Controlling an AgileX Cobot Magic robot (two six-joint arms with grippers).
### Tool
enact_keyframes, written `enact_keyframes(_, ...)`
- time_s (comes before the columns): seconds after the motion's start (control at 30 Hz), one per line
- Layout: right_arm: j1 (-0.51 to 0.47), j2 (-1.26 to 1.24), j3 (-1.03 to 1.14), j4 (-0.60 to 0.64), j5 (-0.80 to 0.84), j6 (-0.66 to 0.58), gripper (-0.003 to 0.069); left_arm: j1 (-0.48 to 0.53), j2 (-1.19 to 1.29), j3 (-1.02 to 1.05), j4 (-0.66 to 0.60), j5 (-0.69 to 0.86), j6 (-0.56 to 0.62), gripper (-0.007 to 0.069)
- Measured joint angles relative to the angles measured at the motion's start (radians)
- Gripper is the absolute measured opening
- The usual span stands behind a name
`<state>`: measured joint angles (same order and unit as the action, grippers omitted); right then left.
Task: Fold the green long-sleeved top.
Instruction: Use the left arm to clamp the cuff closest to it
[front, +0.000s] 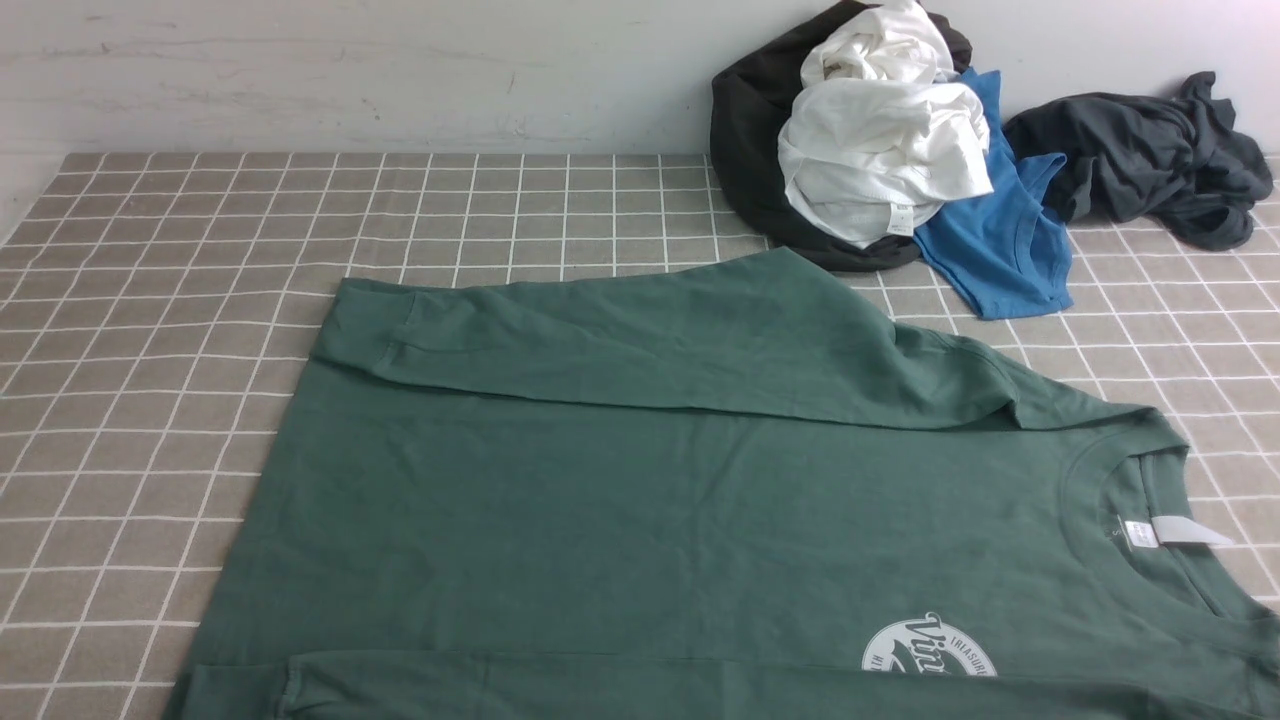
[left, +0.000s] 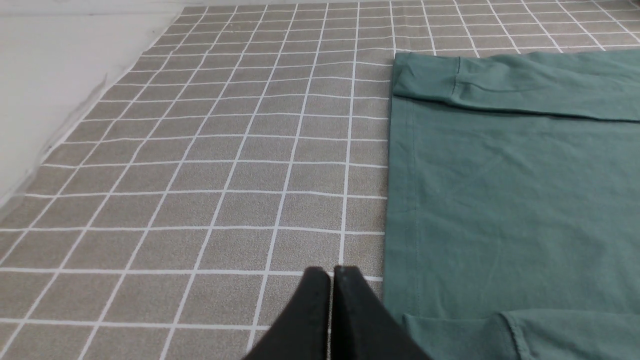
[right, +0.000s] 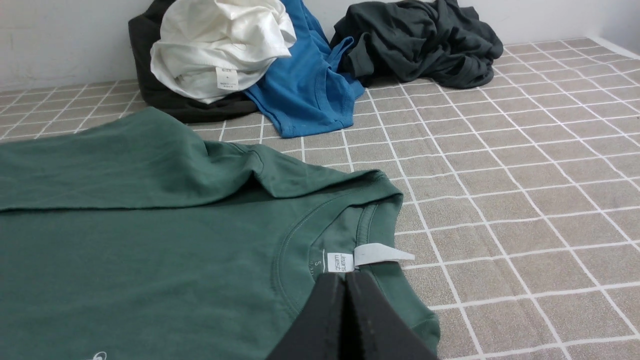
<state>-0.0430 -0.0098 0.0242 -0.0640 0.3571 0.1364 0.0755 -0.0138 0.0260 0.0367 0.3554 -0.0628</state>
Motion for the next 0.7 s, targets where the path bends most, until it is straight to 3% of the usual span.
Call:
enact_keyframes(0.27,0.000,0.000,0.000,0.002,0.000,0.007,-0.0014,0.000,0.000,0.000,-0.037,-0.018,-0.021,-0.0007)
enact_keyframes(0.5,0.000,0.000,0.001,0.039,-0.009,0.018,-0.0014,0.000,0.000,0.001,-0.296,-0.111,-0.193,-0.0007)
enact_keyframes(0.7,0.000,0.000,0.001,0.082,-0.013,0.019,-0.0014,0.000,0.000,0.001,-0.484,-0.115,-0.253,-0.0007)
